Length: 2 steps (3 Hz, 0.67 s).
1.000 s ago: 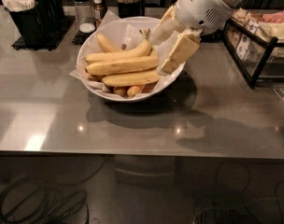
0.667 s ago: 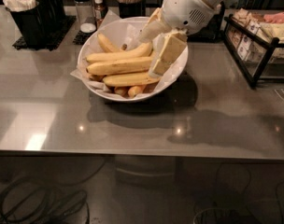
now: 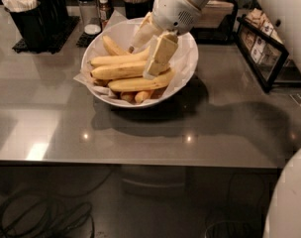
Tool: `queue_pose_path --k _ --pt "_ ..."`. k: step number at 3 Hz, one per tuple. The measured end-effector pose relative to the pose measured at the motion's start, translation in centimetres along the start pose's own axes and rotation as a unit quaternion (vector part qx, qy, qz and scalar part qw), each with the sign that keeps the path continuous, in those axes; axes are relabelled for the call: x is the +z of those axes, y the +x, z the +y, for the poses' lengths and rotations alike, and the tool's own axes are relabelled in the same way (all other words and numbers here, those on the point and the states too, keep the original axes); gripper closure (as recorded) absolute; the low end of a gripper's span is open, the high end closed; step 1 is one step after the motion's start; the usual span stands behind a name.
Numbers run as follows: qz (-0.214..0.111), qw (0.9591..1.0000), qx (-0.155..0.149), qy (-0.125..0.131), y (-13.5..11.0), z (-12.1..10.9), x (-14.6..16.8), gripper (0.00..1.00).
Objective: Pick banana from white bowl
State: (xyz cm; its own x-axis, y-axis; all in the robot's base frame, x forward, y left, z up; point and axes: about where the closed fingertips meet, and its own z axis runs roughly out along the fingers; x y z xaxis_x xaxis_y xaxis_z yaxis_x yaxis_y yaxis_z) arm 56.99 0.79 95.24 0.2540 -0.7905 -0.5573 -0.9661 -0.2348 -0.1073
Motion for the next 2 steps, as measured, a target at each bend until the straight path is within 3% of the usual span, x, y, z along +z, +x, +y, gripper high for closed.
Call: queue_pose_path --k 2 --pt "-0.015 0.9997 0.007 -0.018 0.62 -0.76 1.83 0.31"
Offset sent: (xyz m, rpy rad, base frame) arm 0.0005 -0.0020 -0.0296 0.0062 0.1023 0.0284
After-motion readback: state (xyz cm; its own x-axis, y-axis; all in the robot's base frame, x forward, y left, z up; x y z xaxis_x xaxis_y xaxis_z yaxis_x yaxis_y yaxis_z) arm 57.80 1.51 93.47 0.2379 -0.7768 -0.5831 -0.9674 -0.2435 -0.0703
